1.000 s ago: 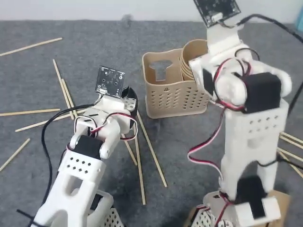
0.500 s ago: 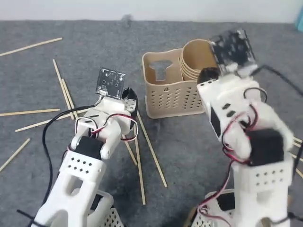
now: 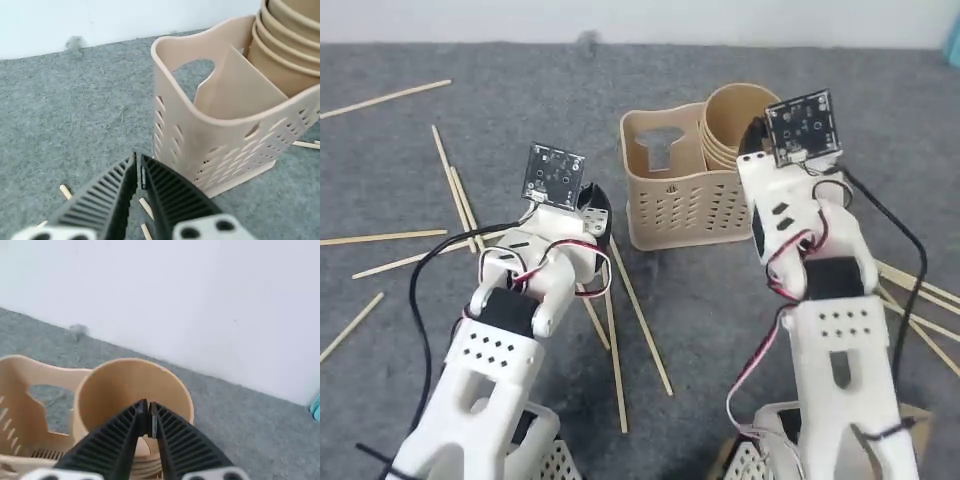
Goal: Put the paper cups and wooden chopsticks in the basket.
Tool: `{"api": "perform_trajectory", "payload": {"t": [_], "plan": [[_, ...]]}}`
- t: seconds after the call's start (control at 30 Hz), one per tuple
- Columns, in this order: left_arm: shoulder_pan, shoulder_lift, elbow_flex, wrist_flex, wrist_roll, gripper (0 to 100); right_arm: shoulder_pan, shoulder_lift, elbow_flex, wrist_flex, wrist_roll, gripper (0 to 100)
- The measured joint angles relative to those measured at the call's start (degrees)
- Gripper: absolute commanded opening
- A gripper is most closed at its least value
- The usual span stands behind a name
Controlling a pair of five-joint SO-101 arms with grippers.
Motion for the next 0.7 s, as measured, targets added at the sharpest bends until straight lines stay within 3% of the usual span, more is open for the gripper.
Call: {"api": "perform_trajectory", "payload": {"t": [0.57, 0.7], "plan": [[0.00, 0.00, 0.00, 0.00, -0.26, 1, 0.62, 0.53, 0.00, 7.30, -0.18, 1.1], [0.00, 0.00, 0.62, -1.05, -0.26, 1, 0.62, -1.23, -3.60, 10.02, -0.09, 10.6]]}}
